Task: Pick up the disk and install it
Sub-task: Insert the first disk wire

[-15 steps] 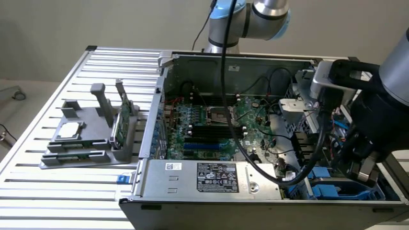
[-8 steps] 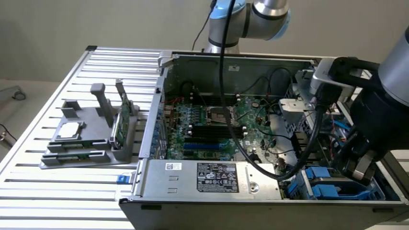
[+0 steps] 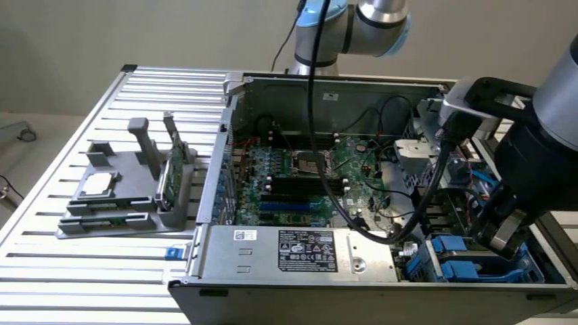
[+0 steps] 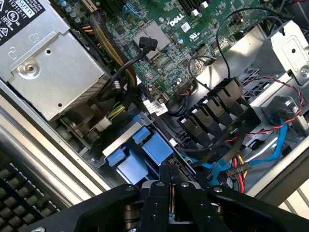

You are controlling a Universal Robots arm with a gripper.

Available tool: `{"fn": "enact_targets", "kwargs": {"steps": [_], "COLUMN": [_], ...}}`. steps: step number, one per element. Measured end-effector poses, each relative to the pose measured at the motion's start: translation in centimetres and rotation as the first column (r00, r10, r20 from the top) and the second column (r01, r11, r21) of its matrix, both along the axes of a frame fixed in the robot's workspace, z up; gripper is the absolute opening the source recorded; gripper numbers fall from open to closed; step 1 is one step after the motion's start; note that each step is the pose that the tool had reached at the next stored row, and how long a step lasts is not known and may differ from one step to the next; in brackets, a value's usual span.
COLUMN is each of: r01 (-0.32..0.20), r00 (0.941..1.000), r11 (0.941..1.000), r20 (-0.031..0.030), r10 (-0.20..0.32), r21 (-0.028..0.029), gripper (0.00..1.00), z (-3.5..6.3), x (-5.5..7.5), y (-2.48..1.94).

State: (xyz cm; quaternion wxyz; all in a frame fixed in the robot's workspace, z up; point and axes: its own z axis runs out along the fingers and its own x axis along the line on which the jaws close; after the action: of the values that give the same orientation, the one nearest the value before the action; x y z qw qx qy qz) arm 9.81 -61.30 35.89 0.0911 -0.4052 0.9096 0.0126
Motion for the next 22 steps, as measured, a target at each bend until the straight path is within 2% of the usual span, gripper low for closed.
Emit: {"fn": "enact_targets", "kwargs": {"steps": [5, 11, 16, 22], "r01": [0.059, 0.126, 0.179, 0.243], "r00": [0.9983, 0.992, 0.9839, 0.9701], "r11": [0.9982, 0.9918, 0.9833, 0.969], "r20": [-0.0007, -0.002, -0.0039, -0.0069], "r10": [-0.059, -0.126, -0.179, -0.243], "r21": [0.0096, 0.0226, 0.0333, 0.0461], "gripper": [0.14, 0.14, 0.14, 0.14], "z": [0.0, 0.03, 0.09, 0.17], "x": [-0.03, -0.07, -0.11, -0.15], "y": [0.0, 0.0, 0.0, 0.0]}}
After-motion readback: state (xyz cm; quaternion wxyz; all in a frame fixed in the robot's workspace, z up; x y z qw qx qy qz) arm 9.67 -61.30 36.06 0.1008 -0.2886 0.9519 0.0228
